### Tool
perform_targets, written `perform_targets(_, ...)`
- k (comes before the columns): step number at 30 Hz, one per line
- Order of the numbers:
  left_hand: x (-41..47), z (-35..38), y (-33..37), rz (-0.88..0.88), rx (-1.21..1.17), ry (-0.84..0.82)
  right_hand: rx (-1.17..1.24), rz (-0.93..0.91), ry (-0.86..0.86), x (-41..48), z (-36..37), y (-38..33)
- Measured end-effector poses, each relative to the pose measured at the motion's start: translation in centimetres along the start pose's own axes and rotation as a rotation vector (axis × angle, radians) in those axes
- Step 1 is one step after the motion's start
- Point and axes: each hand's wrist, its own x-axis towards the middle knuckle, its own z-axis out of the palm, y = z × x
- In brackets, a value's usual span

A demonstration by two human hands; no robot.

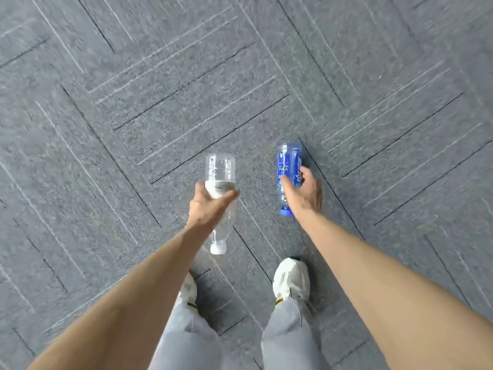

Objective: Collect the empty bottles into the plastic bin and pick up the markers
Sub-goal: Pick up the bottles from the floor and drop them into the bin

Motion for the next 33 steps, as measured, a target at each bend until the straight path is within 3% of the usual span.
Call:
perform_targets(6, 7.1, 4.2, -2.9, 0.005, 0.023, 0.058, -0.079, 0.052, -0.065, 6.9, 5.0, 4.0)
perform_targets(11, 4.5, 2.7, -2.0, -0.006, 0.117, 0.008, -0.142, 0.140, -0.114, 4.6, 3.6, 4.8)
perform_targets(20, -14.4, -0.6, 13.6, -0.003, 0.264, 0.024, 0.321, 0.165, -0.300, -8.8, -15.0, -4.7)
perform_targets(23, -21.1, -0.1, 19.2, 0.051, 0.254, 0.046, 0.473, 0.163, -0.263, -13.9, -22.8, -7.7)
perform_targets(33, -42.1, 1.7, 34.3, 0.317, 0.243, -0.102, 0.833, 0.044, -0.047, -29.3, -40.6, -13.7)
